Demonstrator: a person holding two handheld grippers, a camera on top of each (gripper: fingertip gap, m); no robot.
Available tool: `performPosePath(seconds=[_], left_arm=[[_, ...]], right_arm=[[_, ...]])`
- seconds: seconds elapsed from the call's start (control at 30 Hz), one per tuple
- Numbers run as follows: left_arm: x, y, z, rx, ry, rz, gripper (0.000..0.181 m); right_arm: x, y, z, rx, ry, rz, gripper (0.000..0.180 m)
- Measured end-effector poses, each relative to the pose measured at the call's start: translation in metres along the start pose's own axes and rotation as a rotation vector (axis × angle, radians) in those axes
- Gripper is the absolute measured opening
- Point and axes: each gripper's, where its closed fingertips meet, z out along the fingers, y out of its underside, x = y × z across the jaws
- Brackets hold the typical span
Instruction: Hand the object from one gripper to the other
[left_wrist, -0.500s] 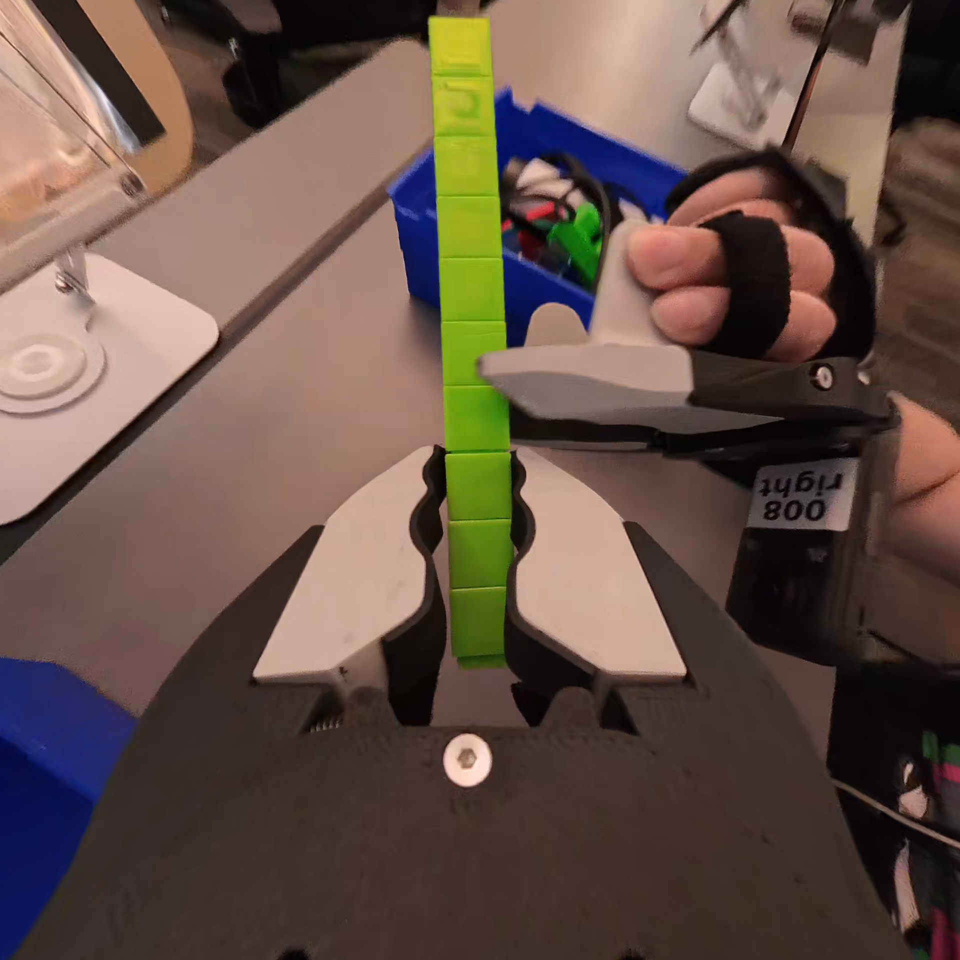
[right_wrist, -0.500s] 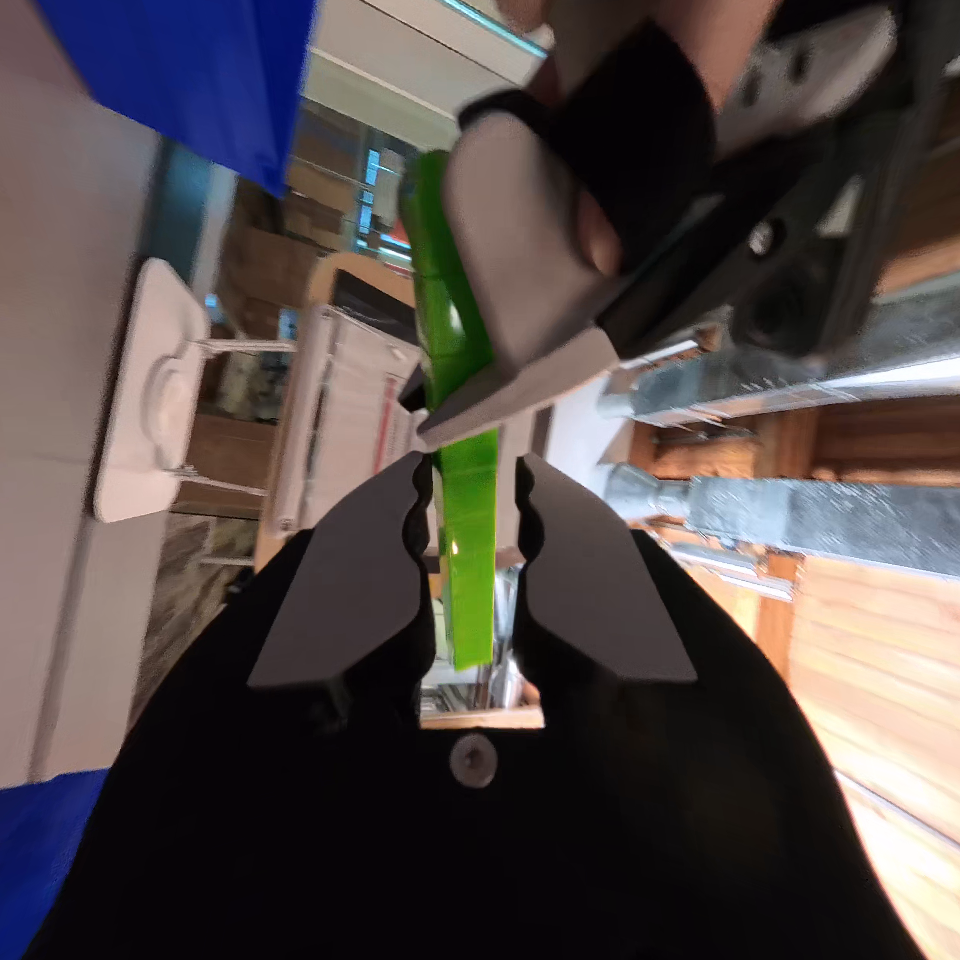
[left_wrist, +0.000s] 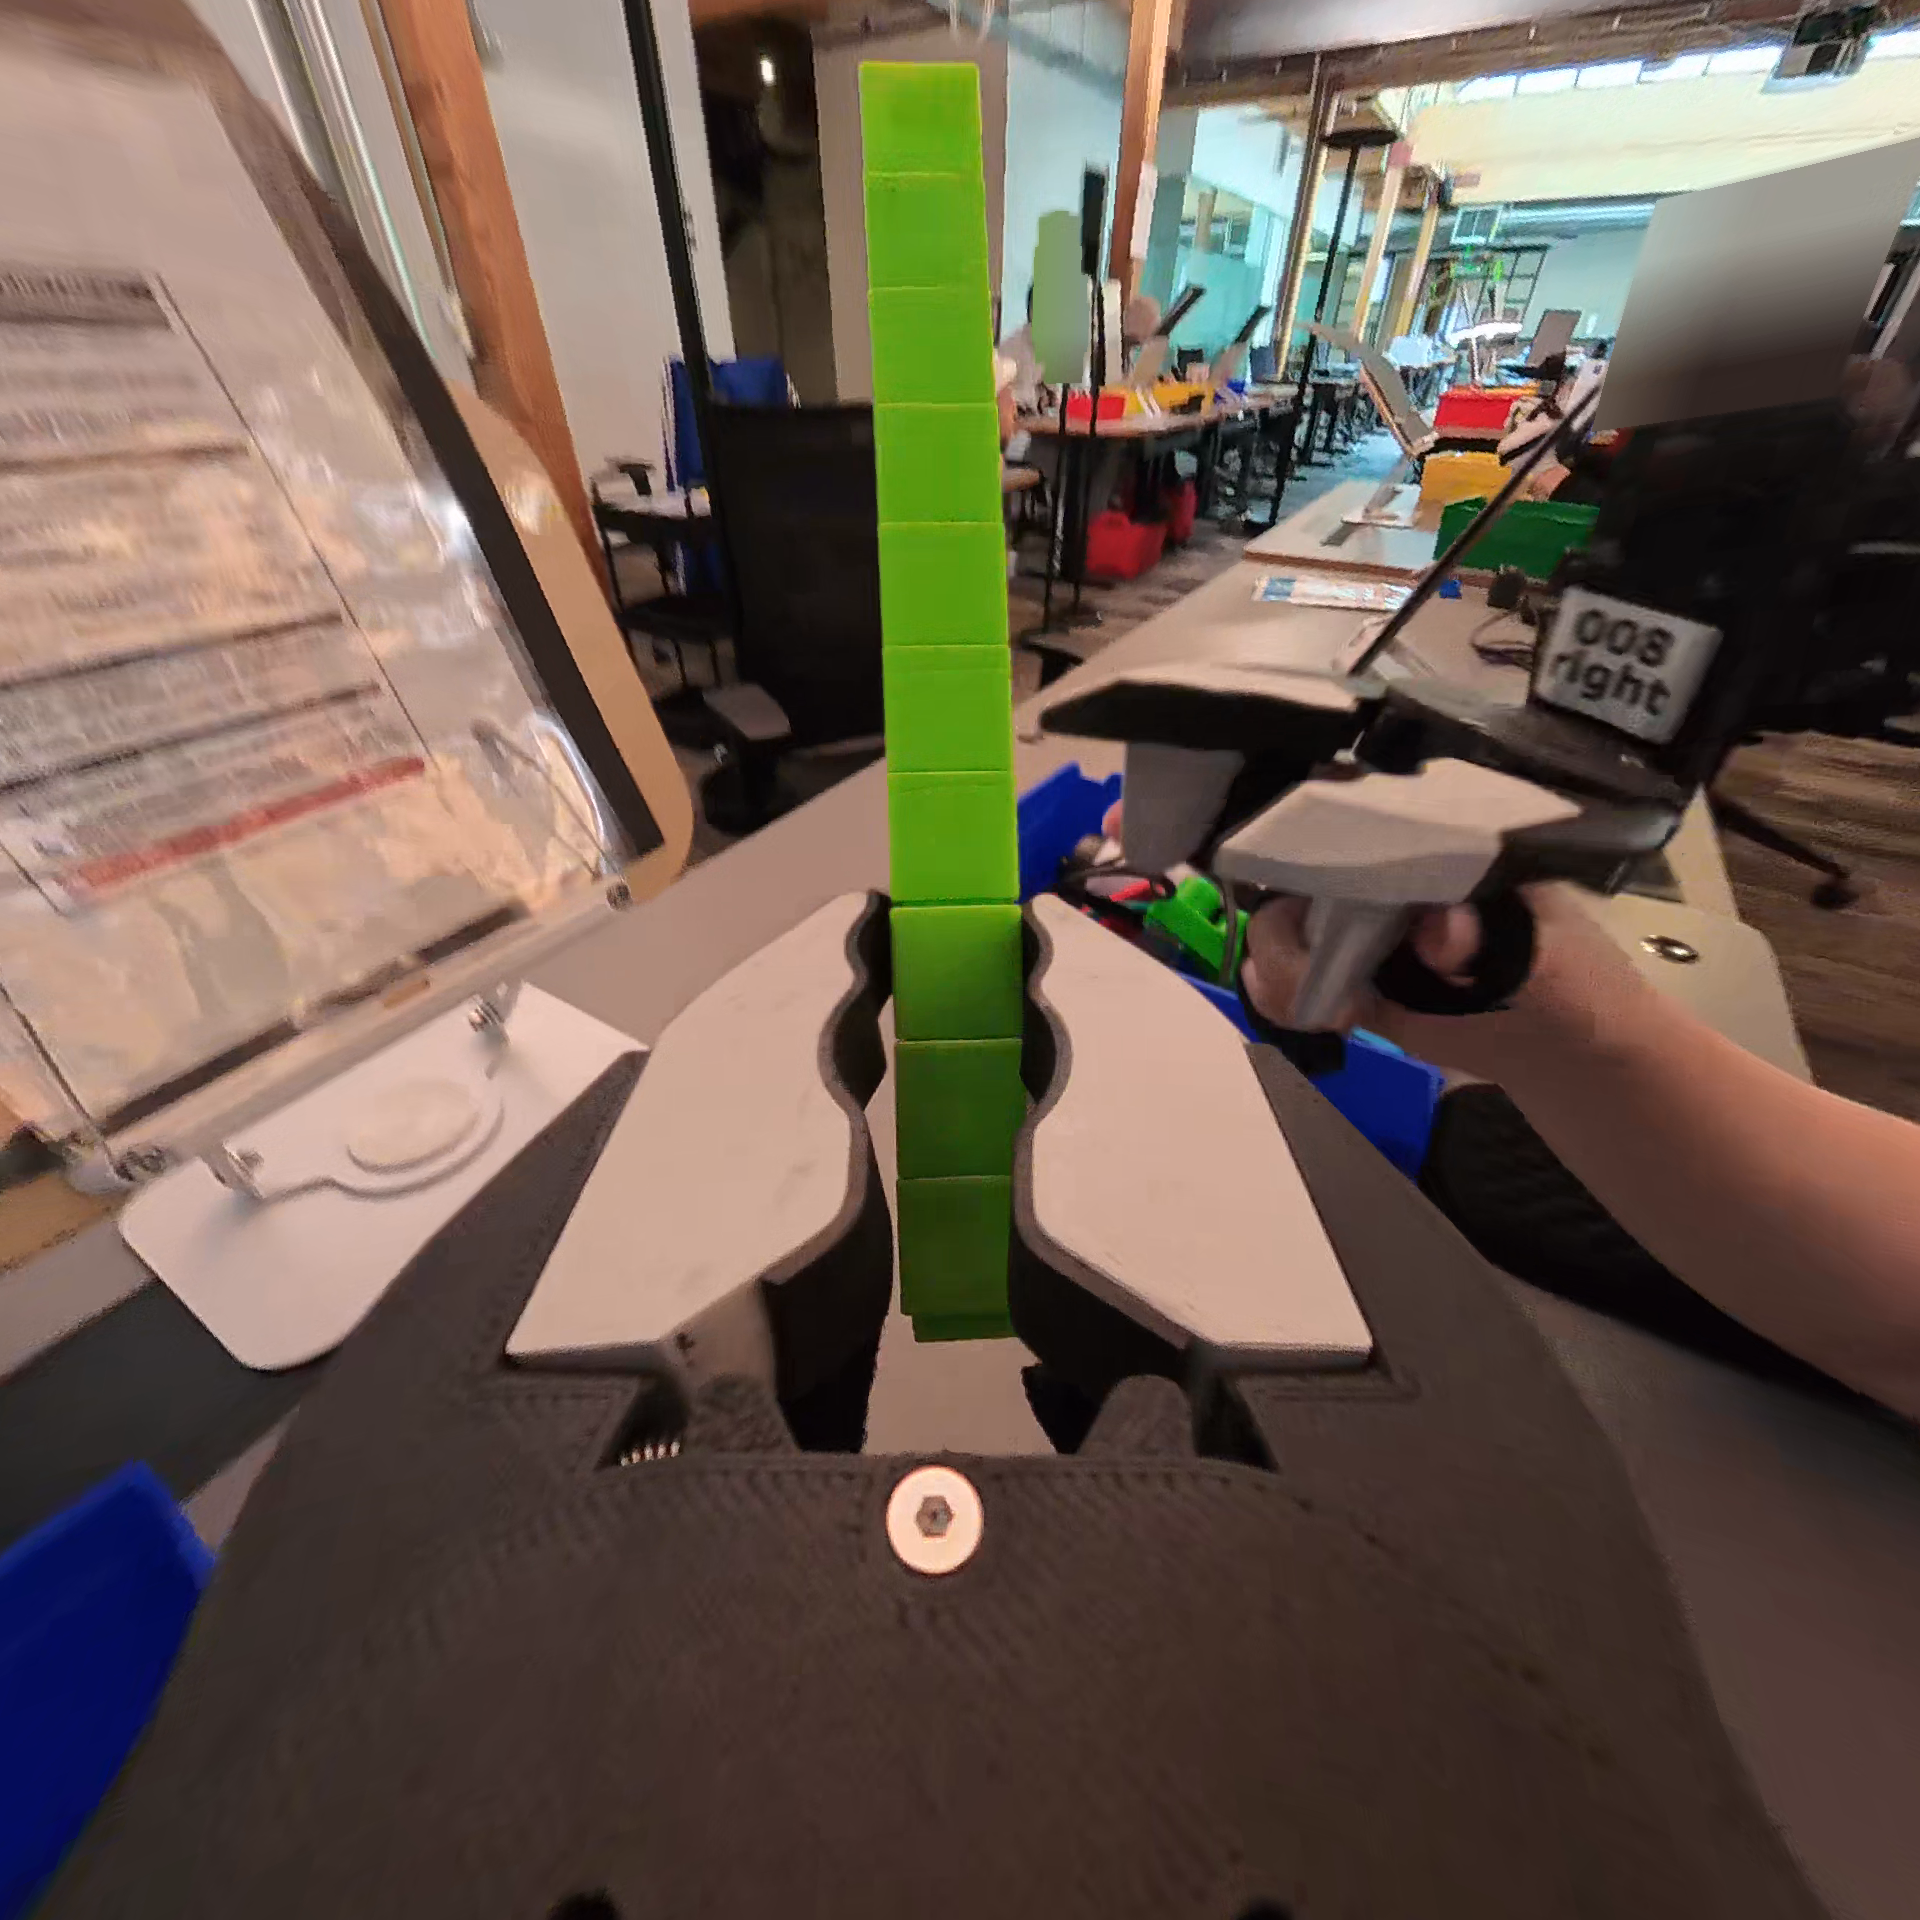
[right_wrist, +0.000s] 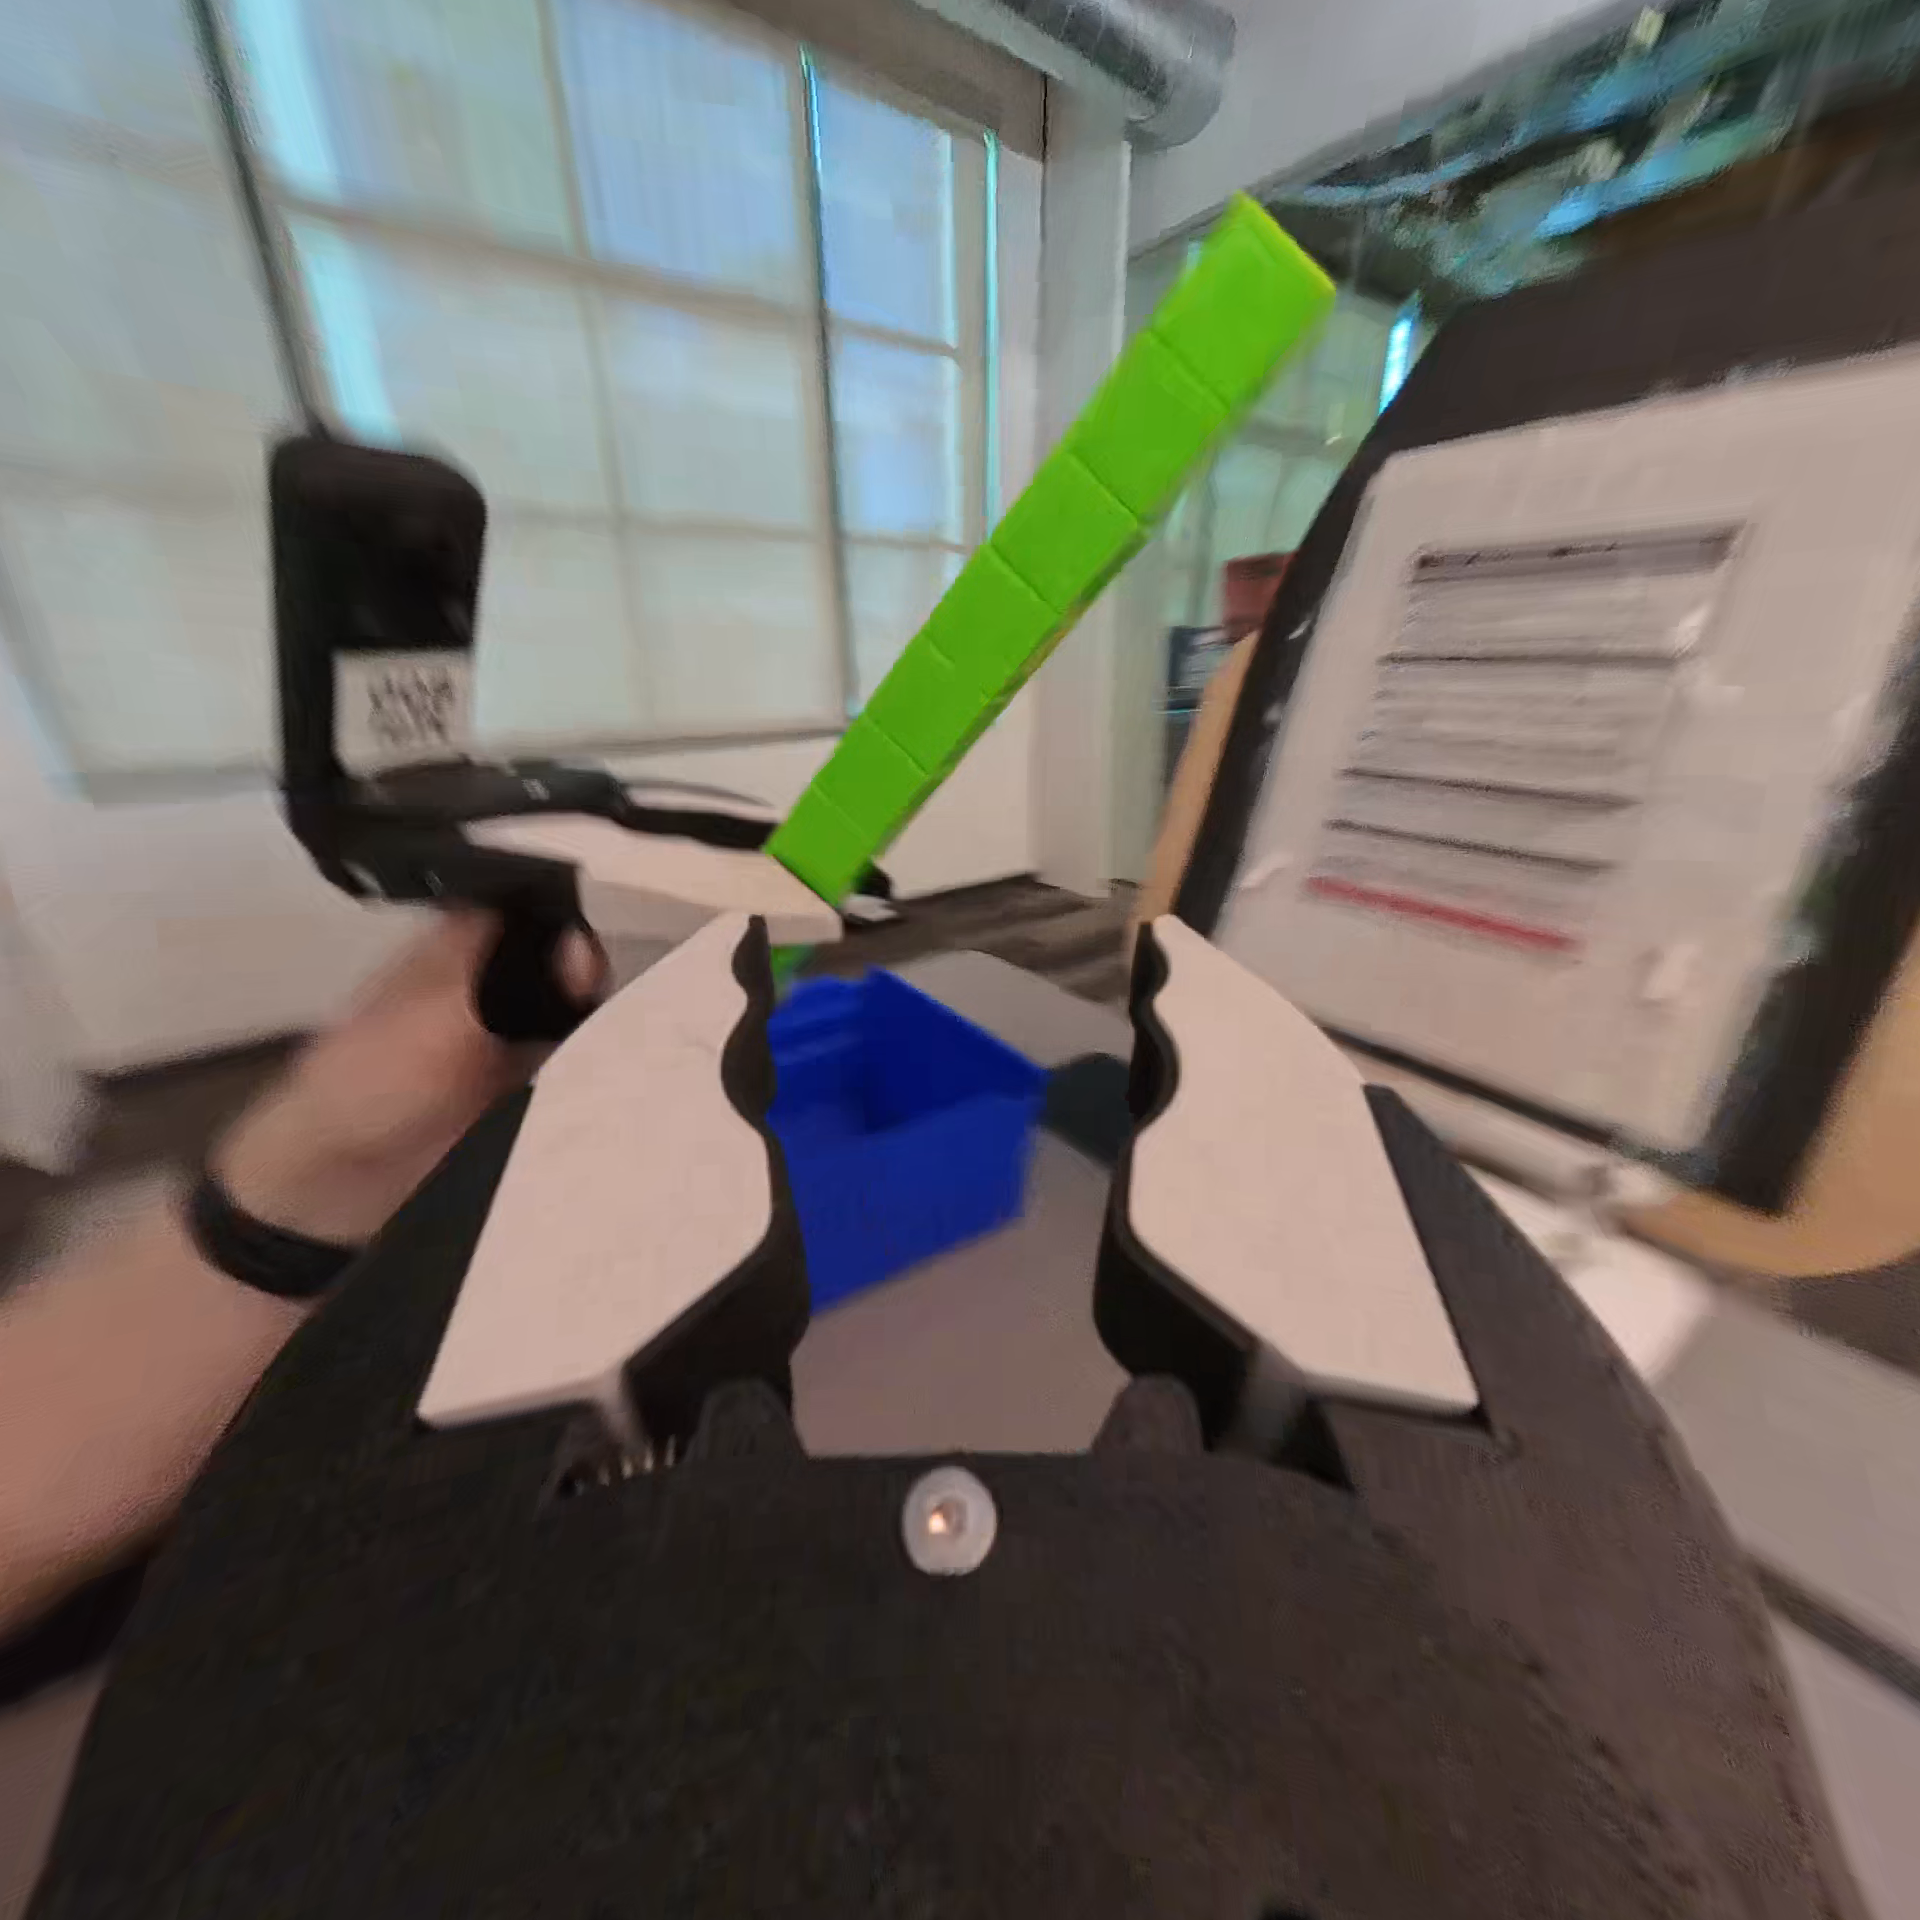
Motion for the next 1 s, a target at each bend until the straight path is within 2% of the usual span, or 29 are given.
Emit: performPosePath(seconds=[0.03,0.17,0.33,0.5,0.63,0.7,0.73,0.8,0.87,1.0], left_arm=[[0.003,-0.002,0.001,0.018,-0.017,0.028,0.022],[0.012,-0.002,0.008,0.051,-0.101,0.178,0.022],[0.022,0.009,0.021,0.019,-0.208,0.416,0.022],[0.03,0.017,0.029,-0.001,-0.204,0.463,0.022],[0.028,0.018,0.029,-0.004,-0.224,0.489,0.023],[0.024,0.024,0.032,-0.044,-0.232,0.484,0.023],[0.023,0.028,0.034,-0.054,-0.231,0.468,0.023],[0.028,0.031,0.037,-0.029,-0.187,0.422,0.023],[0.038,0.035,0.04,-0.028,-0.082,0.375,0.034],[0.061,0.035,0.031,-0.082,0.211,0.136,0.07]], right_arm=[[-0.003,-0.003,0.0,0.02,-0.033,0.101,0.068],[-0.006,-0.014,-0.004,0.069,-0.07,0.277,0.068],[0.009,-0.016,-0.009,0.087,-0.007,0.301,0.067],[0.009,-0.001,-0.005,0.012,-0.08,0.416,0.064],[0.004,0.011,0.0,-0.05,-0.113,0.455,0.048],[-0.002,0.013,0.0,-0.063,-0.16,0.474,0.023],[-0.001,0.015,0.0,-0.077,-0.154,0.475,0.023],[0.001,0.016,-0.001,-0.09,-0.161,0.454,0.022],[0.003,0.019,-0.005,-0.153,-0.19,0.415,0.022],[0.001,0.031,-0.029,-0.374,-0.324,0.325,0.022]])
